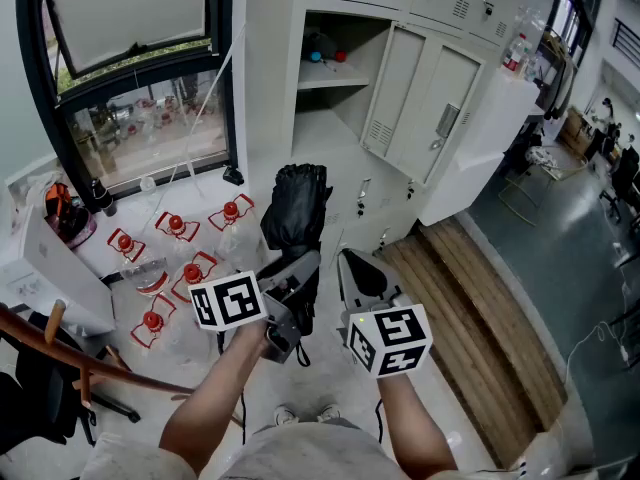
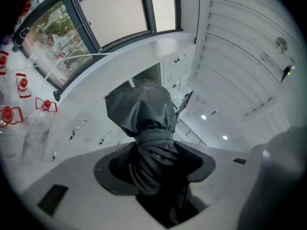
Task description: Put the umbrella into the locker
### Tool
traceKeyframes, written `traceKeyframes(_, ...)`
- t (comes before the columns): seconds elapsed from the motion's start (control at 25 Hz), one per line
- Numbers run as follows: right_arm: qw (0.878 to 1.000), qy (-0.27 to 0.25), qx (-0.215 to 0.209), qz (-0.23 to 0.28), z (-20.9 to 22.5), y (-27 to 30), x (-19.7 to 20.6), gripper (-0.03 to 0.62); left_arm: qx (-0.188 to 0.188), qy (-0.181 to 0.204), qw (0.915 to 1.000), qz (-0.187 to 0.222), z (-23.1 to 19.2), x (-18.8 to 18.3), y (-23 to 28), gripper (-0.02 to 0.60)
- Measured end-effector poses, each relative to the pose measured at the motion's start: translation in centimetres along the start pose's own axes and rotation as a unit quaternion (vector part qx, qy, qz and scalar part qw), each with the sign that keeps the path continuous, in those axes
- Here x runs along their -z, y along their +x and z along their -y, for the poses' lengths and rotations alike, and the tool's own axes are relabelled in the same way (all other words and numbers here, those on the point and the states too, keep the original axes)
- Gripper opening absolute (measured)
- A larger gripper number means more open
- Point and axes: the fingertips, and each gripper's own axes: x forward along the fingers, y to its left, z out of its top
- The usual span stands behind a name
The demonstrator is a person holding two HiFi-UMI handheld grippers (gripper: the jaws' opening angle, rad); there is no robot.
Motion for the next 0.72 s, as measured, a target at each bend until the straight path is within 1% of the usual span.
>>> traceKeyframes(0.28, 1.0, 0.016, 0.009, 0.007, 0.1, 0.3, 0.1, 0.003, 0.003, 0.006, 0.9999, -0.011, 0.0, 0.1, 0.2, 0.247)
traceKeyframes(0.72, 1.0, 0.014, 0.005, 0.014, 2.6, 1.3, 0.0, 0.003, -0.002, 0.01, 0.9999, -0.013, -0.5, -0.1, 2.9, 0.248)
